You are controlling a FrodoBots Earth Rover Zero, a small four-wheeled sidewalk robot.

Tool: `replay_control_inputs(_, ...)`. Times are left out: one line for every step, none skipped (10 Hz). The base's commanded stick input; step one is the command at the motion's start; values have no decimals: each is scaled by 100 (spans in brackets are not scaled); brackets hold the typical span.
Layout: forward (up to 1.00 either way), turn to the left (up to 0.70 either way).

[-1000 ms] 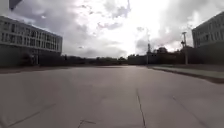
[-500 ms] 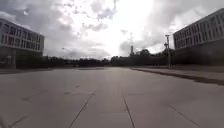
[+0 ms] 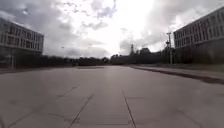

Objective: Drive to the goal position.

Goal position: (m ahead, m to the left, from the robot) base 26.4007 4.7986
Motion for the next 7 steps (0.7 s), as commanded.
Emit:
replay_control_inputs(70,0)
replay_control_inputs(70,0)
replay_control_inputs(70,0)
replay_control_inputs(70,0)
replay_control_inputs(70,0)
replay_control_inputs(70,0)
replay_control_inputs(70,0)
